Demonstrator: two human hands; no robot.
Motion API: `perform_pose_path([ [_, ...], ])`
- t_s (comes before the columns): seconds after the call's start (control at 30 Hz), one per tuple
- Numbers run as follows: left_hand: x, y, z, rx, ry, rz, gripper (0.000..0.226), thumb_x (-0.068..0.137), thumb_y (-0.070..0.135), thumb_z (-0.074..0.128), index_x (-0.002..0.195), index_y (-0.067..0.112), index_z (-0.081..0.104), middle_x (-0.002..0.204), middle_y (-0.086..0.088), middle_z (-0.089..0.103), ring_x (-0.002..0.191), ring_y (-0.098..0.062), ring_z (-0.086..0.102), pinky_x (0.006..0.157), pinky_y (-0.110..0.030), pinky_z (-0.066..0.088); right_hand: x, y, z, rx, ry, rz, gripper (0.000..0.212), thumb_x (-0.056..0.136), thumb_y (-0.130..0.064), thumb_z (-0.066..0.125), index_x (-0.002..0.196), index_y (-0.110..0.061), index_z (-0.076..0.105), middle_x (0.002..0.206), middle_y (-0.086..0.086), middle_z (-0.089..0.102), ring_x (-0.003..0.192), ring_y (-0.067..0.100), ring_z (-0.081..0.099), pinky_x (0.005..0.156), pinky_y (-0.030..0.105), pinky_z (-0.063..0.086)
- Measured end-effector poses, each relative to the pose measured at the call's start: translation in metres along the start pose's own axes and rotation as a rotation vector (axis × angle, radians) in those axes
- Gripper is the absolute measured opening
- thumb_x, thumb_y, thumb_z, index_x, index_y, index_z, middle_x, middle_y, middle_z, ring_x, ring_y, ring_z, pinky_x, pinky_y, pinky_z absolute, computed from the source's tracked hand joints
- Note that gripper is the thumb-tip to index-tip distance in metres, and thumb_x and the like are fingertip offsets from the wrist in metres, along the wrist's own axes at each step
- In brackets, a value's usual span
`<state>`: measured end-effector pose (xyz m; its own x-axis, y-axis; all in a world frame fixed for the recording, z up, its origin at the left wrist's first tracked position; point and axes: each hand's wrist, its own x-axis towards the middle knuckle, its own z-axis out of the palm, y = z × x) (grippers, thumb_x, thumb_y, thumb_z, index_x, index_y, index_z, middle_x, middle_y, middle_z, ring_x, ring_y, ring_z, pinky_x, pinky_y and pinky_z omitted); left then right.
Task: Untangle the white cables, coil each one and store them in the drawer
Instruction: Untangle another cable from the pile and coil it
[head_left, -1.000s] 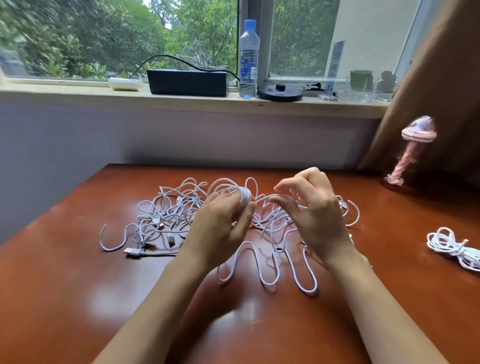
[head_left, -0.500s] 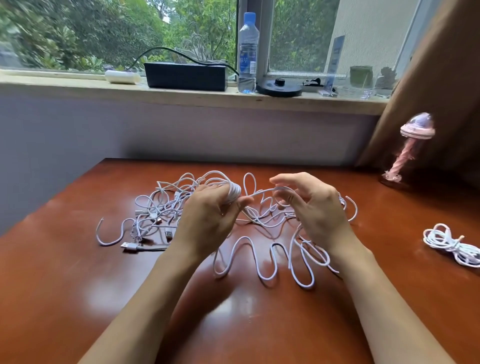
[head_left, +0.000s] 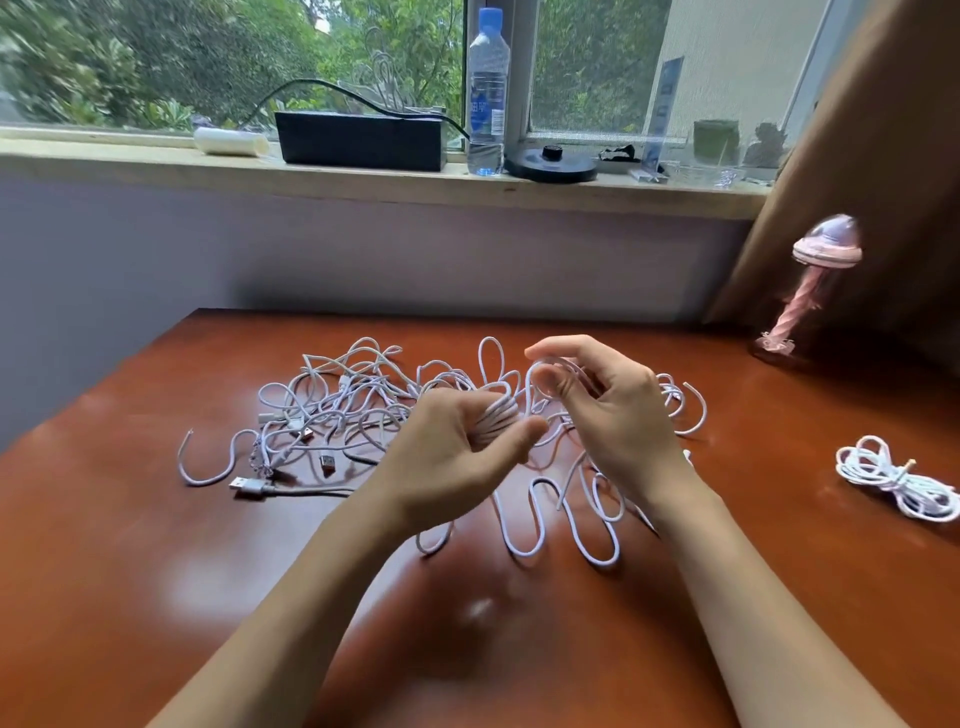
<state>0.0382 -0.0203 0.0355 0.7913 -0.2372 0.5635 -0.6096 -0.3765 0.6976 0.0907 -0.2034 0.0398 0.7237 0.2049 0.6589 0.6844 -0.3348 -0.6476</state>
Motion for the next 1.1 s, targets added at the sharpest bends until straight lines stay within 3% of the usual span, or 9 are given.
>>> perform_pose_path([
  [0.1, 0.002, 0.009, -0.001, -0.36, 0.08, -0.105, 0.035, 0.093, 0.035, 0.063, 0.066, 0.013, 0.07, 0.055, -0.013, 0.047, 0.057, -0.013, 0.041, 0.059, -0.027, 0.036, 0.0, 0.002, 0.002, 0.022, -0.019, 0.019, 0.015, 0.098, -0.027, 0.066, 0.106, -0.017, 0.075, 0.097, -0.007, 0.073, 0.087, 0.01, 0.068, 0.077, 0.022, 0.051],
  [0.23, 0.008, 0.011, -0.004, -0.751, 0.225, -0.247, 0.036, 0.096, 0.036, 0.056, 0.084, 0.007, 0.074, 0.047, 0.008, 0.036, 0.06, -0.026, 0.025, 0.067, -0.032, 0.033, -0.003, 0.0, 0.009, -0.014, -0.095, 0.022, 0.03, 0.1, -0.041, 0.055, 0.101, -0.019, 0.075, 0.072, -0.009, 0.065, 0.067, 0.003, 0.06, 0.064, 0.02, 0.044],
  [0.3, 0.011, 0.01, -0.006, -0.862, 0.279, -0.273, 0.04, 0.097, 0.039, 0.054, 0.091, 0.007, 0.077, 0.047, 0.005, 0.031, 0.061, -0.029, 0.02, 0.069, -0.03, 0.036, -0.006, -0.003, 0.014, -0.012, -0.133, 0.046, 0.037, 0.102, -0.051, 0.049, 0.099, -0.023, 0.074, 0.067, 0.002, 0.061, 0.062, 0.015, 0.056, 0.06, 0.033, 0.045],
  [0.37, 0.013, 0.011, -0.008, -0.947, 0.297, -0.286, 0.04, 0.099, 0.039, 0.052, 0.098, 0.009, 0.077, 0.049, 0.001, 0.034, 0.063, -0.025, 0.029, 0.071, -0.025, 0.045, -0.008, -0.006, 0.019, -0.009, -0.171, 0.057, 0.036, 0.103, -0.05, 0.049, 0.099, -0.022, 0.071, 0.07, 0.01, 0.059, 0.066, 0.027, 0.054, 0.063, 0.04, 0.045],
  [0.5, 0.015, 0.014, -0.012, -1.058, 0.325, -0.297, 0.039, 0.103, 0.03, 0.041, 0.114, 0.008, 0.07, 0.06, 0.0, 0.048, 0.07, -0.017, 0.045, 0.084, -0.028, 0.042, -0.012, -0.013, 0.021, 0.018, -0.32, 0.12, 0.033, 0.1, -0.05, 0.054, 0.096, -0.023, 0.071, 0.074, 0.012, 0.062, 0.062, 0.017, 0.049, 0.061, 0.035, 0.04],
  [0.67, 0.017, 0.008, -0.02, -1.093, 0.375, -0.249, 0.039, 0.103, 0.024, 0.039, 0.135, 0.006, 0.053, 0.09, -0.002, 0.071, 0.078, -0.013, 0.055, 0.089, -0.026, 0.042, -0.018, -0.011, 0.029, -0.087, -0.47, 0.108, 0.023, 0.098, -0.043, 0.064, 0.09, -0.021, 0.067, 0.065, -0.012, 0.056, 0.057, 0.004, 0.046, 0.059, 0.02, 0.037],
  [0.87, 0.015, 0.007, -0.021, -1.027, 0.447, -0.262, 0.048, 0.106, 0.022, 0.033, 0.15, 0.002, 0.037, 0.125, -0.018, 0.069, 0.106, -0.027, 0.062, 0.105, -0.038, 0.042, -0.022, -0.014, 0.037, -0.162, -0.511, 0.096, 0.035, 0.106, -0.039, 0.048, 0.08, -0.019, 0.062, 0.073, -0.012, 0.06, 0.073, 0.004, 0.056, 0.071, 0.028, 0.044],
  [1.0, 0.015, -0.001, -0.019, -0.805, 0.445, -0.217, 0.061, 0.099, 0.03, 0.035, 0.154, 0.005, 0.027, 0.133, -0.014, 0.066, 0.116, -0.029, 0.059, 0.113, -0.043, 0.035, -0.022, -0.019, 0.037, -0.184, -0.552, 0.067, 0.036, 0.108, -0.033, 0.042, 0.076, -0.026, 0.06, 0.082, -0.008, 0.061, 0.083, 0.003, 0.056, 0.08, 0.025, 0.043],
  [1.1, 0.012, -0.005, -0.016, -0.554, 0.37, -0.196, 0.074, 0.088, 0.024, 0.049, 0.156, 0.014, 0.025, 0.136, -0.004, 0.064, 0.119, -0.021, 0.059, 0.107, -0.037, 0.041, -0.021, -0.023, 0.038, -0.19, -0.554, 0.044, 0.038, 0.103, -0.036, 0.037, 0.074, -0.024, 0.059, 0.078, -0.008, 0.06, 0.079, 0.004, 0.054, 0.077, 0.025, 0.042],
])
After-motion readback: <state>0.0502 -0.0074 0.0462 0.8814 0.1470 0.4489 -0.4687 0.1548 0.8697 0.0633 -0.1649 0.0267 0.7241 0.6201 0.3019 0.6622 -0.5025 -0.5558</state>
